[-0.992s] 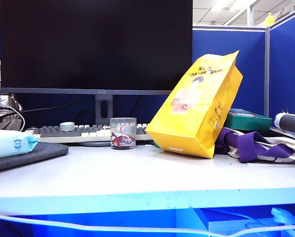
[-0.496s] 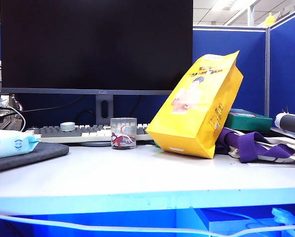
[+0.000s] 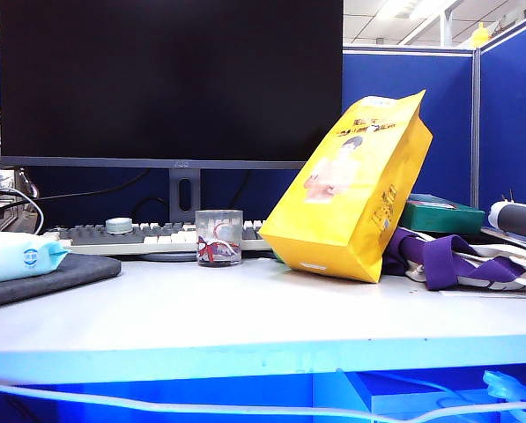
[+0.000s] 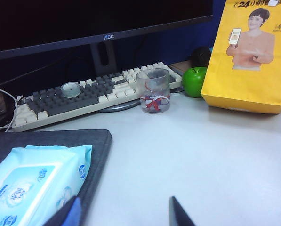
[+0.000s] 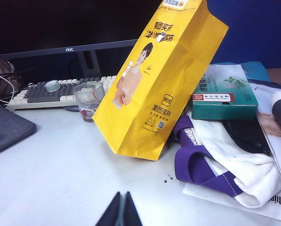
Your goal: Pick up the Rubik's Cube and throw it into the yellow paper bag.
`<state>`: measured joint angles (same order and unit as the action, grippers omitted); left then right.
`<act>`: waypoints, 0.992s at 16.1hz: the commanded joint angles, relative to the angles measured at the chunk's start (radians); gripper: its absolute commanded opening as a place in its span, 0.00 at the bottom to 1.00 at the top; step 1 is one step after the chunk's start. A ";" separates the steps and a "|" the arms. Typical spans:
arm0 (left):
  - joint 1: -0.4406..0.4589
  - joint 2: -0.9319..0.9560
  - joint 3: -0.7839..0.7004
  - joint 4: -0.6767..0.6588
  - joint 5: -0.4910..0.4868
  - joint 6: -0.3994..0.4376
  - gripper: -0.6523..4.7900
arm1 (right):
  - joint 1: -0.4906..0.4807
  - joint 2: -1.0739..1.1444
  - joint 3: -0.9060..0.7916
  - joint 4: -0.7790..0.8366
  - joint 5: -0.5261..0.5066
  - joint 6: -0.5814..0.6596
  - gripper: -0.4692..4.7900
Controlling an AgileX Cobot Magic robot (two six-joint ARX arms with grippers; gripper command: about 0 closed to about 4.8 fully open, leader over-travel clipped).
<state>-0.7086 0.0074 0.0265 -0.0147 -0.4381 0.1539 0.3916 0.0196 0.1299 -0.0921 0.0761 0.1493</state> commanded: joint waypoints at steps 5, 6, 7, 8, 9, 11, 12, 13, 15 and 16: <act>0.002 -0.001 0.004 -0.017 0.009 -0.059 0.59 | 0.000 -0.001 0.005 0.014 -0.007 0.005 0.08; 0.002 -0.001 0.004 -0.017 0.008 -0.059 0.59 | 0.000 -0.001 0.005 0.014 -0.007 0.005 0.08; 0.002 -0.001 0.004 -0.017 0.009 -0.059 0.59 | 0.000 -0.001 0.005 0.014 -0.007 0.005 0.08; 0.002 -0.001 0.004 -0.017 0.009 -0.059 0.59 | 0.000 -0.001 0.005 0.014 -0.007 0.005 0.08; 0.002 -0.001 0.004 -0.018 0.009 -0.059 0.59 | 0.000 -0.001 0.005 0.014 -0.007 0.005 0.08; 0.002 -0.001 -0.008 -0.031 0.008 -0.058 0.59 | -0.016 -0.018 -0.009 0.007 -0.008 0.005 0.08; 0.002 -0.001 -0.017 -0.036 0.010 -0.058 0.59 | -0.032 -0.018 -0.012 0.007 -0.008 0.005 0.08; 0.003 -0.001 -0.016 -0.081 0.009 -0.058 0.59 | -0.061 -0.018 -0.020 0.008 -0.007 0.005 0.08; 0.003 -0.001 -0.016 -0.109 0.014 -0.058 0.59 | -0.133 -0.018 -0.051 0.011 -0.007 0.005 0.08; 0.005 -0.001 -0.016 -0.109 0.013 -0.058 0.59 | -0.154 -0.018 -0.074 0.018 -0.007 0.005 0.08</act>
<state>-0.7071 0.0074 0.0086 -0.1276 -0.4290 0.0994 0.2489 0.0017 0.0711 -0.0933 0.0681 0.1505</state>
